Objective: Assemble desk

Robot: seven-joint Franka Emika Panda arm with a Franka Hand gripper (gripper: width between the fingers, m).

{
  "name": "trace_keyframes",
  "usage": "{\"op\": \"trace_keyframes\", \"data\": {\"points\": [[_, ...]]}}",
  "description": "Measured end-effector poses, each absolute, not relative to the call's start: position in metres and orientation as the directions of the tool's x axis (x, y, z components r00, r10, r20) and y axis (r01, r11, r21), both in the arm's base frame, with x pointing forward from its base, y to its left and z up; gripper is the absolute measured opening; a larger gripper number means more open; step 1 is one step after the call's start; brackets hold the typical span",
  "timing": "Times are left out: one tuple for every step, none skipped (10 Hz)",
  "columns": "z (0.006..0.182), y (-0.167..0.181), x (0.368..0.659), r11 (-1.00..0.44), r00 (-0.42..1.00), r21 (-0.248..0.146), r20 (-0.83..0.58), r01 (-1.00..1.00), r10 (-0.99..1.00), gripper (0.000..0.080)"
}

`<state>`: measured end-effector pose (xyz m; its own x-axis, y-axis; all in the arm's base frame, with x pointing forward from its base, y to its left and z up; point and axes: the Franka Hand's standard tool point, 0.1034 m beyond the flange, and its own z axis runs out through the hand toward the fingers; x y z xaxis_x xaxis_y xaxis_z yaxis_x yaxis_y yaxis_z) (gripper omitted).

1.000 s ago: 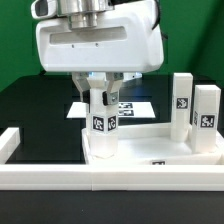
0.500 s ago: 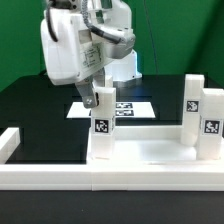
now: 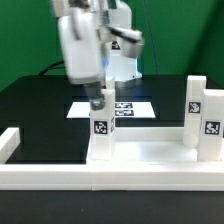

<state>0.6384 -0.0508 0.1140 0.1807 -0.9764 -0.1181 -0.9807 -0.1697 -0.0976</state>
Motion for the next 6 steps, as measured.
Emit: {"op": "trace_keyframes", "data": {"points": [[0.11,-0.0458,0.6353,-0.315,0.326,-0.108,-0.109,-0.943,-0.939,0.0596],[0.1101,-0.0467,0.6355,-0.369,0.38,-0.114,-0.102,-0.922,-0.919,0.0639],[0.1101,-0.0476,0.6354,-0.433,0.444,-0.121,-0.094,-0.893,-0.891,0.0646],[0.1101,-0.0478,0.6354,-0.493,0.505,-0.128,-0.085,-0.861,-0.859,0.0646],[0.1102,-0.0485,0.6353,-0.566,0.576,-0.128,-0.07,-0.815,-0.814,0.0646],[0.1107,-0.0519,0.6349,-0.777,0.782,-0.101,-0.018,-0.622,-0.624,0.0649]]}}
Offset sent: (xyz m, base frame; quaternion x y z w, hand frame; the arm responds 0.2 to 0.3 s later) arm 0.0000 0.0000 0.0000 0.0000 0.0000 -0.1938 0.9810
